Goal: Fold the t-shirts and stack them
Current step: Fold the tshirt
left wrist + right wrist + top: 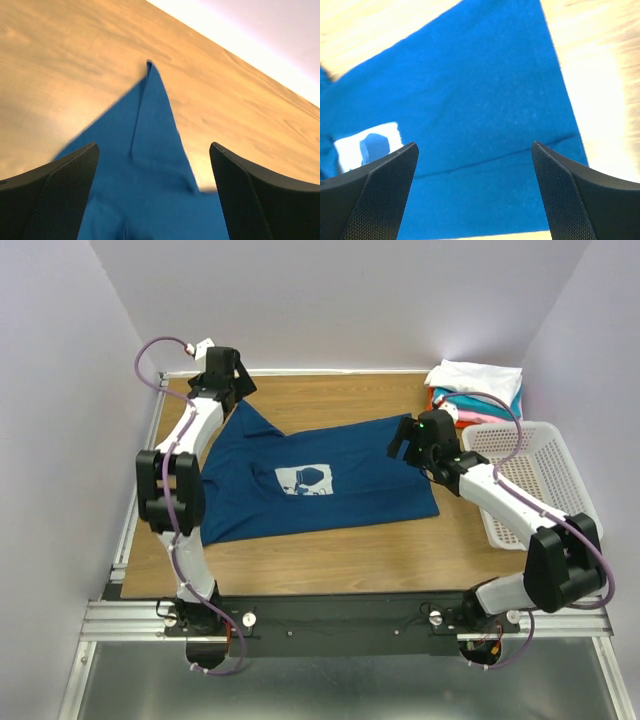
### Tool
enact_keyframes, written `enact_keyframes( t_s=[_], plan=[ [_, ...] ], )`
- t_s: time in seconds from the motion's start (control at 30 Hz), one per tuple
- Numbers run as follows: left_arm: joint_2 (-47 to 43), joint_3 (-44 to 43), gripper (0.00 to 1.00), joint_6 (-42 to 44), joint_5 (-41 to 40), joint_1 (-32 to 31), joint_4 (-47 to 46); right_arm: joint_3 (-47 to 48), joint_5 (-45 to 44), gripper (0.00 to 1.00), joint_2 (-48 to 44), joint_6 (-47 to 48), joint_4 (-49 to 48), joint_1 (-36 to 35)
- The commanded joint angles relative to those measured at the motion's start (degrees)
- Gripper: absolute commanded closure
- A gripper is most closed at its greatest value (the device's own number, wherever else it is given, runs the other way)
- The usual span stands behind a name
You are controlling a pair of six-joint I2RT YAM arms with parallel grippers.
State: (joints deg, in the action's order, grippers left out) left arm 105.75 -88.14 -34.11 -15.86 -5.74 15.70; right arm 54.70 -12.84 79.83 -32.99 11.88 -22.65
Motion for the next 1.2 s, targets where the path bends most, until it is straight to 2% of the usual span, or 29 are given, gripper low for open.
enact_keyframes(
  t_s=[0.0, 0.2, 0.33, 0.43, 0.83, 1.0, 1.13, 1.17],
  plan=[
    [11.0, -11.6, 0.02, 4.5, 1.2, 1.7, 3.4, 2.3, -3.6, 0.0, 3.1, 1.2, 0.9, 0.7],
    [25.5, -27.5, 0.07, 7.4, 3.7, 3.6, 5.8, 3.3, -4.6, 0.0, 5.4, 2.8, 0.9, 1.2],
    [32.0, -34.5, 0.13, 9.1, 5.6, 3.6, 6.0, 3.3, -3.8, 0.0, 7.0, 2.8, 0.9, 1.5],
    [36.6, -38.1, 0.14, 9.1, 5.9, 3.7, 7.1, 3.2, -3.5, 0.0, 7.5, 3.2, 0.9, 1.5],
    [41.5, -42.3, 0.46, 7.3, 7.7, 4.0, 7.8, 2.1, -3.9, 0.0, 7.5, 3.4, 1.0, 1.8],
    [42.3, -42.5, 0.5, 5.5, 7.0, 4.1, 9.6, 2.3, -4.3, 0.0, 7.7, 3.5, 1.0, 2.0],
    [42.3, -42.1, 0.69, 5.3, 6.7, 4.1, 9.7, 2.1, -3.9, 0.0, 7.8, 3.4, 1.0, 2.0],
    [42.3, -42.2, 0.81, 5.4, 6.7, 4.2, 9.9, 2.0, -4.0, 0.0, 7.8, 3.5, 1.0, 2.0]
  ],
)
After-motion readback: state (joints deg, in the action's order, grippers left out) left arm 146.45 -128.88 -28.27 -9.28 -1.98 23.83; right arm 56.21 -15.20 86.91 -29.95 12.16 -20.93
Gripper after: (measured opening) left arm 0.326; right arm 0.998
